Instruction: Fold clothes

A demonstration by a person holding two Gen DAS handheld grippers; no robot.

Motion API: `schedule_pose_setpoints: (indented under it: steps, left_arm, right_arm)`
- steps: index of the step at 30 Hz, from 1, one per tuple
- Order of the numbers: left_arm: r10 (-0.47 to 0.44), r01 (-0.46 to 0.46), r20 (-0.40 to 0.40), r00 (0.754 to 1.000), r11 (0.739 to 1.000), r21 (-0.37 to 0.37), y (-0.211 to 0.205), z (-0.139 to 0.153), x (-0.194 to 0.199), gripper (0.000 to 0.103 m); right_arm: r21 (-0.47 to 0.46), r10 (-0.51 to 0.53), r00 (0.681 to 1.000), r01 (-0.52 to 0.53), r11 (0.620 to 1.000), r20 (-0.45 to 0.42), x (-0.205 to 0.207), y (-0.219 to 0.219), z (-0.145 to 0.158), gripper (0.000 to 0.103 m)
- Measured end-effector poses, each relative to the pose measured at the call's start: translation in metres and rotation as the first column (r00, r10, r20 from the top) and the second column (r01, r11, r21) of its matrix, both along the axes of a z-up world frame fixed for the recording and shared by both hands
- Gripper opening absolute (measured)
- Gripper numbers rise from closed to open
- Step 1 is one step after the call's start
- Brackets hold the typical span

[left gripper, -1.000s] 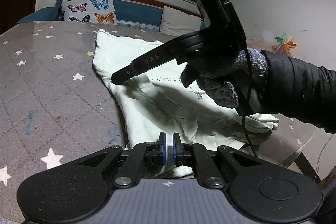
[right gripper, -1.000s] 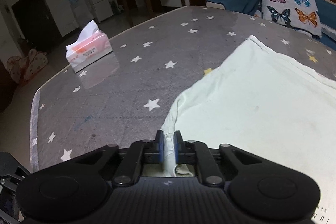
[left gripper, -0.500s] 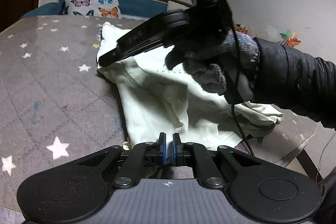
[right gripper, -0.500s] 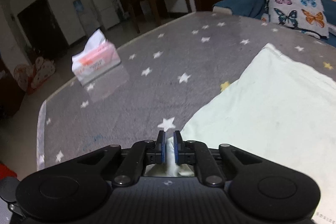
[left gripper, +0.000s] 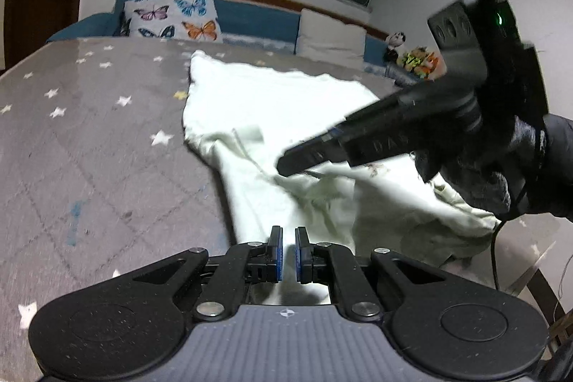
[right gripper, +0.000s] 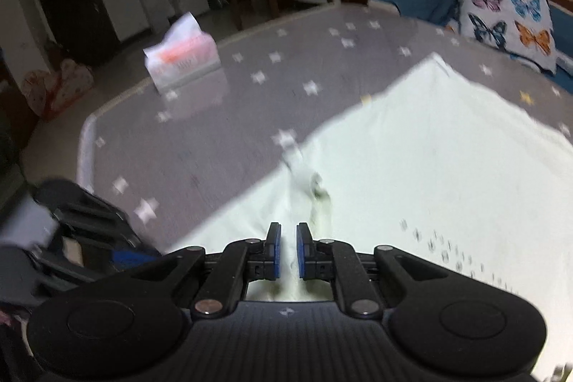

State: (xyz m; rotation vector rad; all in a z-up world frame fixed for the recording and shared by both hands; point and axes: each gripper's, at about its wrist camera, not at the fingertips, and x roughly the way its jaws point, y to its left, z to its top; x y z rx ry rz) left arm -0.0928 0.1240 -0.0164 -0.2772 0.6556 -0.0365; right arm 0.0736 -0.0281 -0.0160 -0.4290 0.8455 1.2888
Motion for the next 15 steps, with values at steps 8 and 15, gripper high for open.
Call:
schedule_pose_setpoints:
  steps: [8,15]
  left_arm:
    - [-0.004,0.004,0.020,1.000,1.000,0.011,0.000,0.007,0.000,0.010]
    - [0.002,-0.002,0.002,1.000,1.000,0.003,0.004,0.003,0.004,0.011]
  right_arm:
    - [0.079,-0.030,0.999,0.029,0.996,0.013,0.002,0.002,0.012,0.010]
    - [0.045,-0.028,0.999,0.030,0.999,-0.041,0.007,0.031,-0.012,0.009]
